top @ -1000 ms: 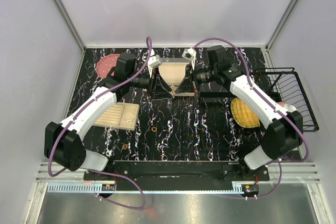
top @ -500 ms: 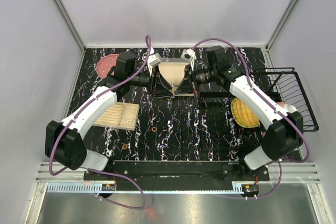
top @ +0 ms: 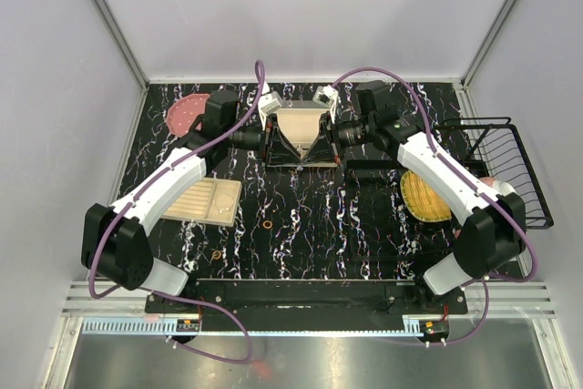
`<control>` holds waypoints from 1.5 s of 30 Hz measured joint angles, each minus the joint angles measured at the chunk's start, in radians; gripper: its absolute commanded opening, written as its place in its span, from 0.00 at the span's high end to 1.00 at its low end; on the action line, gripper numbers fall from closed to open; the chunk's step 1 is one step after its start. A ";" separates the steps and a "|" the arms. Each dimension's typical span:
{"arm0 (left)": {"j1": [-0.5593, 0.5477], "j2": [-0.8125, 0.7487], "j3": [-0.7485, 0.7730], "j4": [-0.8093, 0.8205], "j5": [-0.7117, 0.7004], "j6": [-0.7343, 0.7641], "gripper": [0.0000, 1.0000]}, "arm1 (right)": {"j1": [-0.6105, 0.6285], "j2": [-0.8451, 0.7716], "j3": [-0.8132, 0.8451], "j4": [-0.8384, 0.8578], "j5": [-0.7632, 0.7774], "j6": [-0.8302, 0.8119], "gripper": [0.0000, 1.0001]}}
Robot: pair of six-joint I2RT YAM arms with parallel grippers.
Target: Organize the mixed jewelry
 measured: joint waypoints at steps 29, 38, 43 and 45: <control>0.158 -0.093 -0.005 -0.423 -0.298 0.509 1.00 | 0.002 -0.130 -0.051 0.002 0.201 -0.062 0.59; 0.166 -0.397 -0.130 -0.592 -0.739 0.935 1.00 | 0.002 -0.145 -0.185 0.024 0.340 -0.108 0.61; 0.166 -0.477 -0.282 -0.636 -0.960 1.123 1.00 | 0.002 -0.145 -0.232 0.033 0.378 -0.115 0.62; 0.169 -0.490 -0.333 -0.657 -1.028 1.180 1.00 | 0.002 -0.145 -0.232 0.040 0.385 -0.116 0.62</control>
